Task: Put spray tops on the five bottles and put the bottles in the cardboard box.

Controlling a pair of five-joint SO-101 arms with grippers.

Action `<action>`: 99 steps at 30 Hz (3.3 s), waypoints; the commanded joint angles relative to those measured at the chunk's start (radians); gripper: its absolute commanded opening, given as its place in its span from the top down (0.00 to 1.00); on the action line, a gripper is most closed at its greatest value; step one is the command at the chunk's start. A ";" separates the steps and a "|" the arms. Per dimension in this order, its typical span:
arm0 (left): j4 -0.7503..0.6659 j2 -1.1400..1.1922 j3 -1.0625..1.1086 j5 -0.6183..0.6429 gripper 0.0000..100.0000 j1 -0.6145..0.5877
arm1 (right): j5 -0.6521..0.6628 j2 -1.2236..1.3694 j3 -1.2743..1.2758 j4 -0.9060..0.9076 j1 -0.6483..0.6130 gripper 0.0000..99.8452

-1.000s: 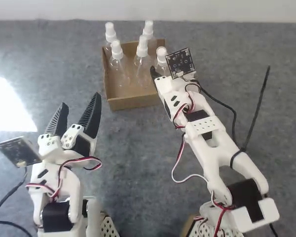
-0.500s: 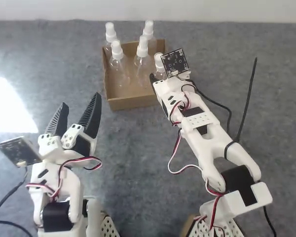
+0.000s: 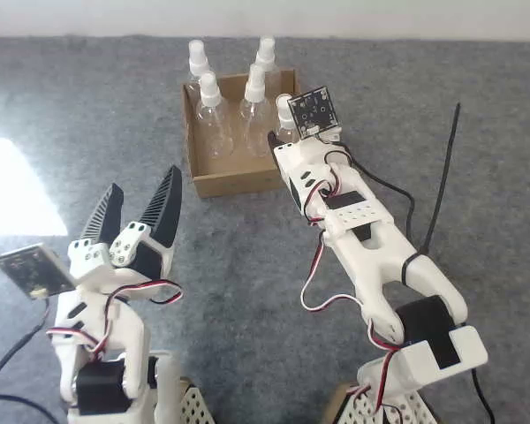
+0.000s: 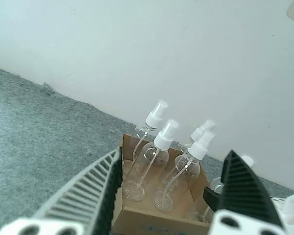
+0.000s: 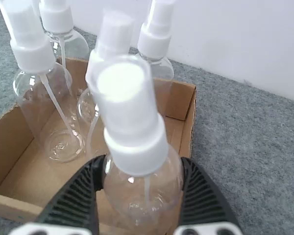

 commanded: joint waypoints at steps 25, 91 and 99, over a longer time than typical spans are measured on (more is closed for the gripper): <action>-0.025 -0.015 -0.045 0.008 0.70 0.003 | 0.014 0.120 -0.252 0.216 0.010 0.99; -0.026 -0.015 -0.042 0.006 0.70 0.002 | 0.014 0.117 -0.311 0.407 -0.027 0.68; -0.026 -0.015 -0.042 0.006 0.70 0.003 | 0.015 0.117 -0.308 0.409 -0.028 0.64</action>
